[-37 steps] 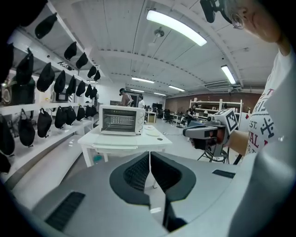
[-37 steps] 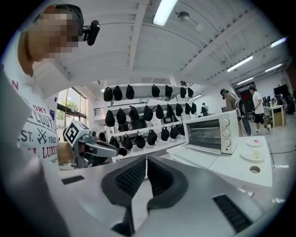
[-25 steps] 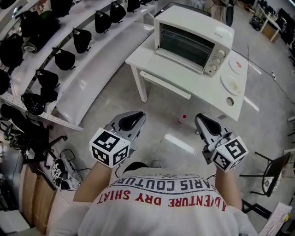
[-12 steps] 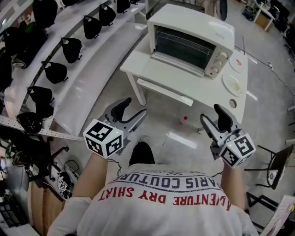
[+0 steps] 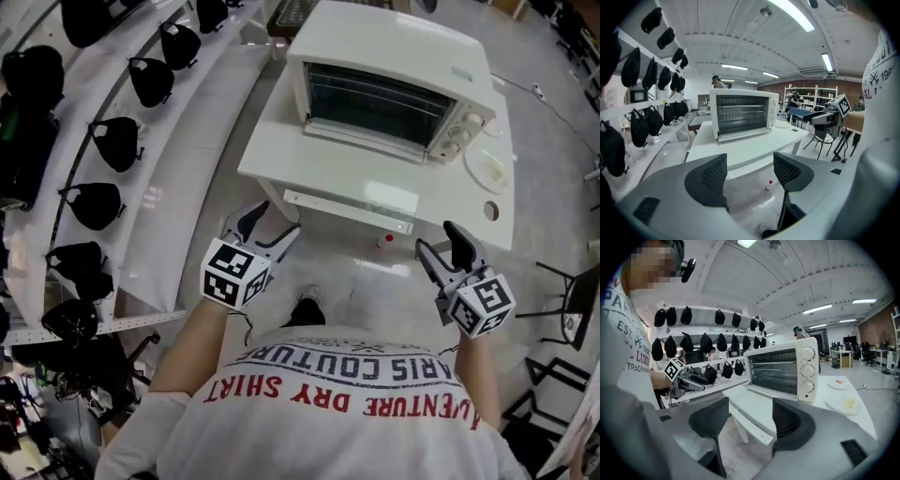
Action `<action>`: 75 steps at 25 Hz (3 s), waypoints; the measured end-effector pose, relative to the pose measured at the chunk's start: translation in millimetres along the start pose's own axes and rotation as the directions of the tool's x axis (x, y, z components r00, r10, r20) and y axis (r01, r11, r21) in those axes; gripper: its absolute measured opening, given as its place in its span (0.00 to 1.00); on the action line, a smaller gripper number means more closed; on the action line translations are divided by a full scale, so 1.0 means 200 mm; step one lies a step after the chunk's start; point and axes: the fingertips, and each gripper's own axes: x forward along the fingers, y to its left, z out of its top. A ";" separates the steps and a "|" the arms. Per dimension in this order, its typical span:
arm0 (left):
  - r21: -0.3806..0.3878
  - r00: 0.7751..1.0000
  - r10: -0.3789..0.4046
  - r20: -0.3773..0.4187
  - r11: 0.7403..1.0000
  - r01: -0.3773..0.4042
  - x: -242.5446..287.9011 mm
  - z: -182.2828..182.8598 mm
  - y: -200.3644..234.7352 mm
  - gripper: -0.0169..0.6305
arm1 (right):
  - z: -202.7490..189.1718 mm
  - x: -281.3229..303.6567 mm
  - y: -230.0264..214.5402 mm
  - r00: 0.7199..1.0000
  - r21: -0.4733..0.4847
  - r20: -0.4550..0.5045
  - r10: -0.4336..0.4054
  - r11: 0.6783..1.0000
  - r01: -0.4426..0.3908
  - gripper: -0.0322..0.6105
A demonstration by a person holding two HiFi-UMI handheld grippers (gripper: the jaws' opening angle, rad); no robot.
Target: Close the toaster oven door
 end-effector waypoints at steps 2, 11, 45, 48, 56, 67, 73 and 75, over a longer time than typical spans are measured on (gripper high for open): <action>0.012 0.999 -0.018 -0.030 1.000 0.019 0.07 -0.06 0.07 0.51 | -0.07 0.04 -0.02 0.998 0.006 -0.037 -0.049 0.999 0.049 0.48; 0.109 0.985 -0.075 -0.156 0.990 0.093 0.42 -0.33 0.25 0.51 | -0.41 0.25 -0.12 0.963 0.005 -0.195 -0.188 0.981 0.193 0.48; 0.192 0.939 -0.228 -0.259 0.940 0.281 0.64 -0.50 0.27 0.24 | -0.76 0.43 -0.25 0.894 -0.018 -0.317 -0.316 0.945 0.328 0.31; 0.197 0.936 -0.235 -0.261 0.936 0.290 0.62 -0.48 0.27 0.24 | -0.73 0.41 -0.24 0.896 -0.017 -0.305 -0.323 0.942 0.334 0.31; 0.198 0.935 -0.266 -0.234 0.929 0.314 0.52 -0.36 0.27 0.24 | -0.59 0.37 -0.20 0.903 -0.014 -0.265 -0.339 0.937 0.348 0.31; 0.201 0.941 -0.289 -0.174 0.926 0.321 0.42 -0.15 0.27 0.25 | -0.38 0.30 -0.18 0.915 0.017 -0.190 -0.355 0.931 0.365 0.30; 0.204 0.951 -0.278 -0.134 0.931 0.302 0.38 -0.02 0.28 0.25 | -0.25 0.28 -0.17 0.917 -0.018 -0.155 -0.367 0.929 0.368 0.27; 0.207 0.953 -0.277 -0.122 0.932 0.298 0.36 0.01 0.29 0.25 | -0.21 0.28 -0.15 0.919 -0.036 -0.139 -0.370 0.929 0.368 0.23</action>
